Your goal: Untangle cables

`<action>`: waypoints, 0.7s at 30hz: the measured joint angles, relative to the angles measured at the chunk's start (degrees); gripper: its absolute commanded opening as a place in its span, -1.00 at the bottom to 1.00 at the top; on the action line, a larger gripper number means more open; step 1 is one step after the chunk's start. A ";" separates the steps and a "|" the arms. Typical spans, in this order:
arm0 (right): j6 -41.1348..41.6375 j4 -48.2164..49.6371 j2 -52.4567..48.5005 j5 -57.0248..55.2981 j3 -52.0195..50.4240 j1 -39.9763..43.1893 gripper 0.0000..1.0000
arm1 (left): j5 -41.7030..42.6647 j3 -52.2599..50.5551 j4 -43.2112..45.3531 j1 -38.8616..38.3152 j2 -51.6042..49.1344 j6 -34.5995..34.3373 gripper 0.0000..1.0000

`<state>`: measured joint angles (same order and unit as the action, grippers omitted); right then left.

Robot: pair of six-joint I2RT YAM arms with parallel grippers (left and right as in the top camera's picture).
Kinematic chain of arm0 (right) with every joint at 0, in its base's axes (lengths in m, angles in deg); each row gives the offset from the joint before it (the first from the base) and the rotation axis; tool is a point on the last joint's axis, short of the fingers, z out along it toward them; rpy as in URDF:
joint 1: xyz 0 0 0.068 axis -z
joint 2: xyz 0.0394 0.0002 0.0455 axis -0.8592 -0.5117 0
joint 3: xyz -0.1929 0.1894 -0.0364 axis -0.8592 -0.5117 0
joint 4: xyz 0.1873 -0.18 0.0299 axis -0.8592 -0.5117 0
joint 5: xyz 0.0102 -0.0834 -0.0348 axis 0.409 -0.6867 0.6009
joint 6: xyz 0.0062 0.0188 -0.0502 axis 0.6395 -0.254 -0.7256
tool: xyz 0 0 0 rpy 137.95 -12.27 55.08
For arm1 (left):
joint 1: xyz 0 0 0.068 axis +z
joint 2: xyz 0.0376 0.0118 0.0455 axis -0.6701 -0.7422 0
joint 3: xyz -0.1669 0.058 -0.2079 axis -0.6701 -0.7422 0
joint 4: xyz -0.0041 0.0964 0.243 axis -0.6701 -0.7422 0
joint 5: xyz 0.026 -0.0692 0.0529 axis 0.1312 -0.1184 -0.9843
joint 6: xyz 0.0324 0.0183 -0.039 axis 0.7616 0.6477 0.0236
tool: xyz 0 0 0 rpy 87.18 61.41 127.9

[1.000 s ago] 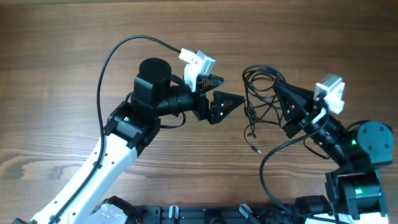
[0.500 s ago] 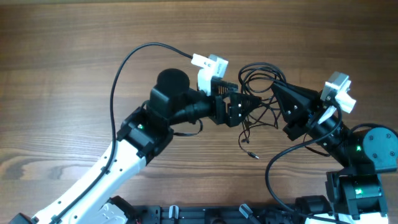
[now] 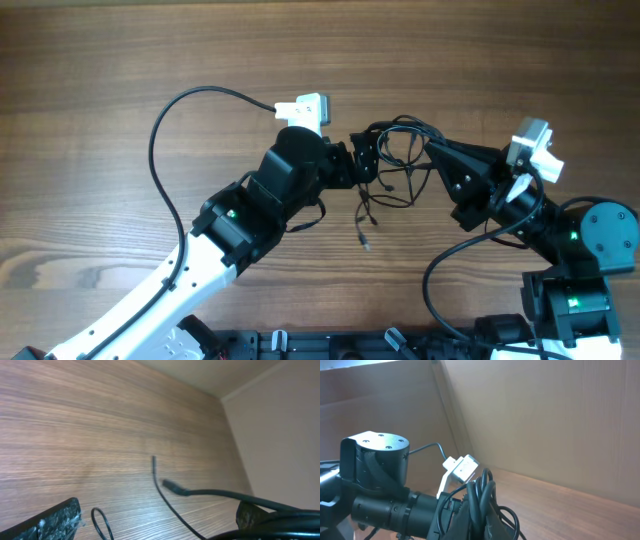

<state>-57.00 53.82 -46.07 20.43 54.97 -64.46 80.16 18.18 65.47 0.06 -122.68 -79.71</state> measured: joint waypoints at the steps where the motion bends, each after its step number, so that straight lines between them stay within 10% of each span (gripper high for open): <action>1: -0.04 -0.02 -0.15 0.00 -0.24 0.00 -0.92 | -1.40 0.11 -1.01 -0.11 0.13 0.02 1.00; 6: -0.76 -0.61 -0.22 -0.02 -0.37 -0.13 -0.92 | -4.96 0.11 -1.68 -0.31 0.22 3.13 0.86; 8: -1.31 -2.60 -0.22 -0.07 -0.39 -0.15 -0.91 | -5.88 0.11 -1.75 -0.28 0.22 4.52 0.27; 10: -1.57 -3.93 -0.22 -0.24 -0.42 -0.24 -0.92 | -5.95 0.17 -1.40 -0.24 0.24 5.07 -0.75; 11: -1.57 -4.09 -0.26 -0.26 -0.50 -0.26 -0.92 | -5.57 0.24 -0.76 -0.24 0.26 5.31 -0.89; 17: -2.45 -6.58 0.04 -0.50 -0.59 -0.46 -0.91 | -0.50 0.42 5.60 0.81 1.27 10.10 -0.92; 21: -7.02 -15.74 0.57 -5.70 -0.02 -0.28 -0.24 | 1.68 0.31 6.56 1.53 1.27 13.53 -0.92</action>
<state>-64.02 38.08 -45.50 14.73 54.95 -64.74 81.85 18.49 72.03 1.59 -121.41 -66.18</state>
